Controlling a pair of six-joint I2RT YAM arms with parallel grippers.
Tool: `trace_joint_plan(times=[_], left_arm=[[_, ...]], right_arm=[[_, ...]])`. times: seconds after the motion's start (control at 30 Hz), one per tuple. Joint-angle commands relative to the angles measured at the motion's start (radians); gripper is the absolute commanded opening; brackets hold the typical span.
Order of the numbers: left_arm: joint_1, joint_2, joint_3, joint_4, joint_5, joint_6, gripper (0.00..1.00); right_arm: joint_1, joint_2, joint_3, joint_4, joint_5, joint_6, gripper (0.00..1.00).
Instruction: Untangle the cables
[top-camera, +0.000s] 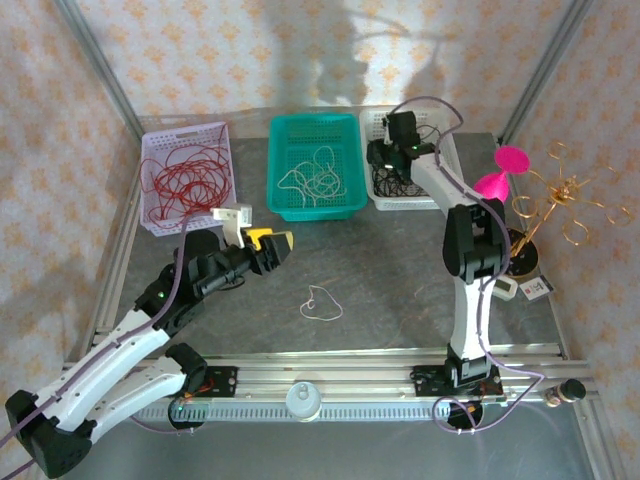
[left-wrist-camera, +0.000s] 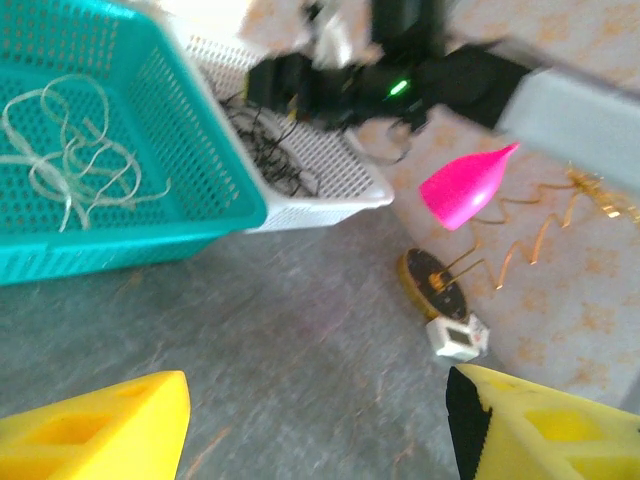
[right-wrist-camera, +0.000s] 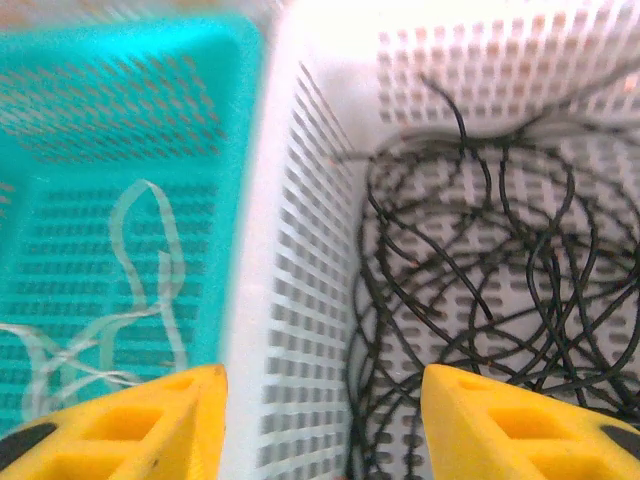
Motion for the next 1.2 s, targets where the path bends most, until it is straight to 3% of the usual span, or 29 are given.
trace_joint_plan(times=[0.0, 0.13, 0.3, 0.47, 0.6, 0.67, 0.77, 1.17], left_arm=[[-0.002, 0.016, -0.047, -0.021, -0.034, -0.015, 0.66], [-0.001, 0.025, -0.101, -0.005, -0.049, -0.045, 0.63], [-0.002, 0.022, -0.165, 0.003, -0.047, -0.054, 0.6], [-0.002, 0.047, -0.199, 0.015, -0.045, -0.084, 0.57], [-0.002, 0.075, -0.199, 0.039, -0.045, -0.081, 0.45], [-0.001, 0.092, -0.179, 0.039, -0.033, -0.076, 0.44], [-0.003, 0.09, -0.171, 0.027, -0.028, -0.07, 0.45], [-0.002, 0.008, -0.194, -0.021, -0.051, -0.075, 0.49]], right_arm=[[0.038, -0.175, -0.075, 0.01, 0.066, -0.007, 0.55], [0.052, -0.385, -0.302, 0.05, 0.085, 0.023, 0.54], [0.119, -0.655, -0.662, 0.109, -0.003, 0.069, 0.47], [0.332, -0.772, -0.976, 0.146, -0.048, 0.211, 0.46], [0.525, -0.744, -1.078, 0.187, -0.063, 0.271, 0.46], [0.585, -0.726, -1.113, 0.255, -0.113, 0.275, 0.48], [0.61, -0.675, -1.128, 0.324, -0.178, 0.277, 0.5], [0.661, -0.491, -1.073, 0.312, -0.158, 0.246, 0.42]])
